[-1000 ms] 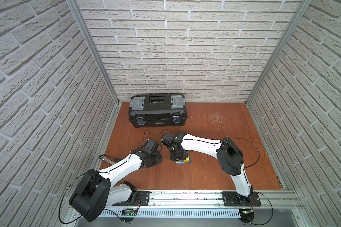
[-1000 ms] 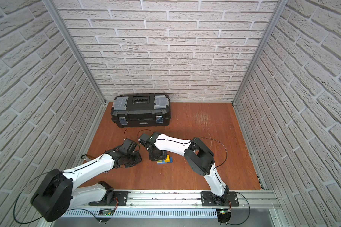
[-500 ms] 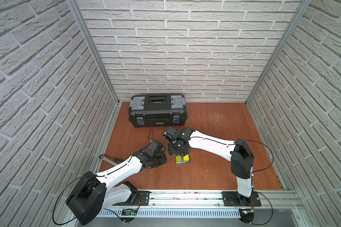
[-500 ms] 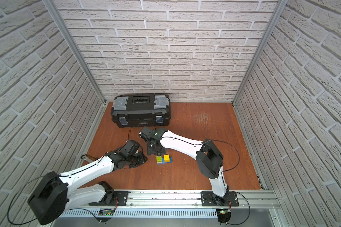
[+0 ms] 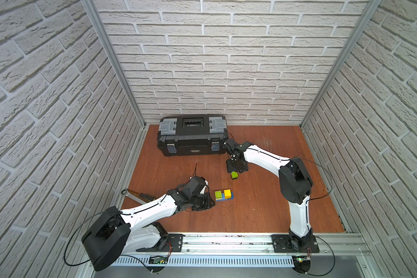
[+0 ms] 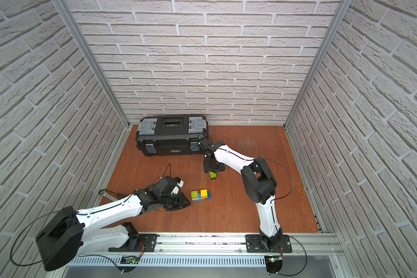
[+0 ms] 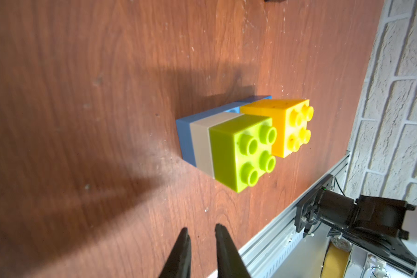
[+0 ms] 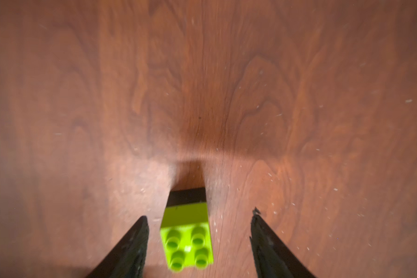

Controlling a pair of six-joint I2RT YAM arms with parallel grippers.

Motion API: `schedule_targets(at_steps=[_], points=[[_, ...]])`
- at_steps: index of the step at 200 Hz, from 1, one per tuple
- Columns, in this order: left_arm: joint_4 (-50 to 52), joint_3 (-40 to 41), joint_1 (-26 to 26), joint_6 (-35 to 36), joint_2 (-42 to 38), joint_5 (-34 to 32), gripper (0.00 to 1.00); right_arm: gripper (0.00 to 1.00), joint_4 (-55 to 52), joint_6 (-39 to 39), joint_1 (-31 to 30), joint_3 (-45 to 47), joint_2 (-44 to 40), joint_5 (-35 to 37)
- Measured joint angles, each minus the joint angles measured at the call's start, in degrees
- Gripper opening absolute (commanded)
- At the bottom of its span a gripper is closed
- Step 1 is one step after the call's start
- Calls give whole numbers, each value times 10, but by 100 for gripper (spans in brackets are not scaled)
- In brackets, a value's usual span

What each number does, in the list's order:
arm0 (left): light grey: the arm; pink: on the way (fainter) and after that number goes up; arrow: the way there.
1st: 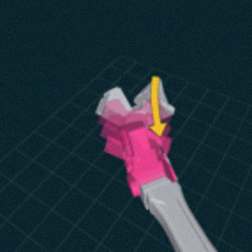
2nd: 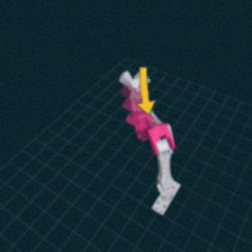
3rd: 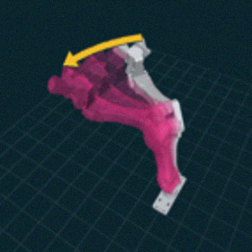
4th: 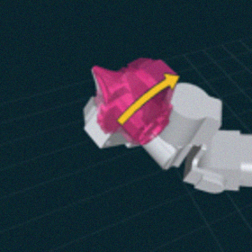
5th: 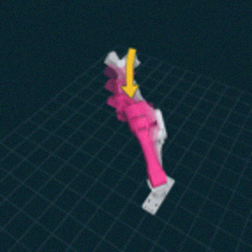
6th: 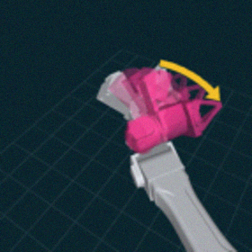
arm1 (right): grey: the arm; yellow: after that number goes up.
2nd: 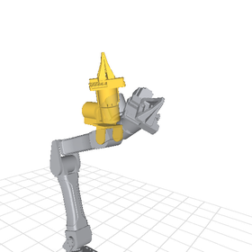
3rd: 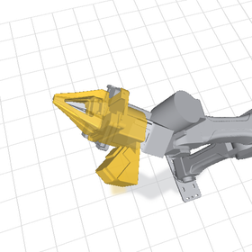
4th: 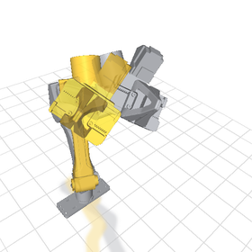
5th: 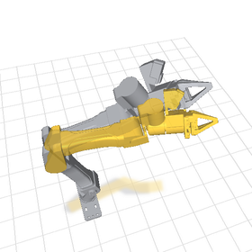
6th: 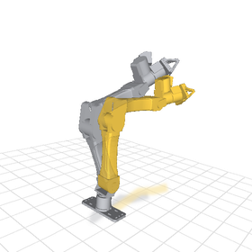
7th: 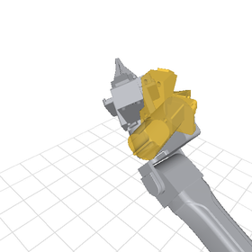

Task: Assemble the number 4 with lego
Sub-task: Pick up the lego brick from the center of the board.

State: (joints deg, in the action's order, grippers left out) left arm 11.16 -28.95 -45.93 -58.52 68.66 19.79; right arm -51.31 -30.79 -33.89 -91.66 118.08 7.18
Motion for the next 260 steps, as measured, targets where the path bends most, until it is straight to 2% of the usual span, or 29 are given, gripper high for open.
schedule_targets(at_steps=[22, 48, 88, 132, 195, 260], points=[[0, -19, -1, 8, 45, -1, 20, 60, 11, 13, 0, 14, 5, -13], [10, -44, -1, 19, 82, -9, 20, 47, 22, 19, 0, 19, 5, -17], [61, -115, 0, 41, 134, -59, 18, 32, 37, 21, -1, 45, 3, -15], [85, -148, 2, 58, 197, -100, 16, 29, 38, 16, -10, 93, -32, -4], [66, -195, 20, 77, 249, -103, 17, 24, 35, -32, -70, 191, -130, -4], [64, -204, 51, 85, 257, -106, 17, 22, 45, -68, -101, 236, -136, -9]])
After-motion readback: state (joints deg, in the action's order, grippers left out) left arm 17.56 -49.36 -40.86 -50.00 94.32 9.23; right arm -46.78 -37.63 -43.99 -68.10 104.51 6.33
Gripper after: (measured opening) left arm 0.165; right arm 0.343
